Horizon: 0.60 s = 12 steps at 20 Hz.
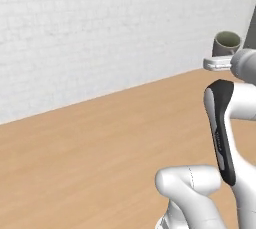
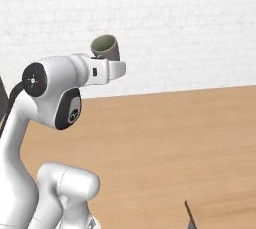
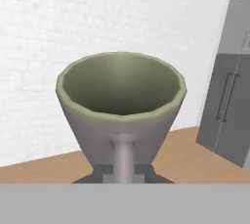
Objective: Gather all objects into one cabinet and sort the glasses and bowls to opposite sides.
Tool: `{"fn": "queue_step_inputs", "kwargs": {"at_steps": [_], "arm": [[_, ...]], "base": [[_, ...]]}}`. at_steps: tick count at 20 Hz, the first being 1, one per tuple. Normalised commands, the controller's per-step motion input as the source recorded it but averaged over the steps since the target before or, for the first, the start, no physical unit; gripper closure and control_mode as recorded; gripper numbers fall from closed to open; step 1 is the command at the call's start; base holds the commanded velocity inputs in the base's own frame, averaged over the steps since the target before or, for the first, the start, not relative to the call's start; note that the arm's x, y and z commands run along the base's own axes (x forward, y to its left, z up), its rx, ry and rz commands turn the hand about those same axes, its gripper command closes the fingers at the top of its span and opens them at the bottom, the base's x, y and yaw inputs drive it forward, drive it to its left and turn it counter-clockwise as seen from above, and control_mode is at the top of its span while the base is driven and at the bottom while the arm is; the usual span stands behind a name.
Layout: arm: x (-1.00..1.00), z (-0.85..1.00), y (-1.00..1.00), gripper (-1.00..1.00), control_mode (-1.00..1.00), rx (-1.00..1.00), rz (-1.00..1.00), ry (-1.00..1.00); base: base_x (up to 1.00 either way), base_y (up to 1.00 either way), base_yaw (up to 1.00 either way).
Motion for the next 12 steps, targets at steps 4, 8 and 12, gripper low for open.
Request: {"fn": "queue_step_inputs", "kwargs": {"at_steps": [4, 8, 12], "arm": [[0.0, 0.0, 0.0, 1.0, 1.0, 0.0, 0.0, 0.0], [0.0, 0.0, 0.0, 1.0, 1.0, 0.0, 0.0, 0.0], [0.0, 0.0, 0.0, 1.0, 1.0, 0.0, 0.0, 0.0]], "base": [[1.0, -0.83, -0.25], [1.0, -0.87, -0.25], [1.0, -0.96, -0.23]]}}
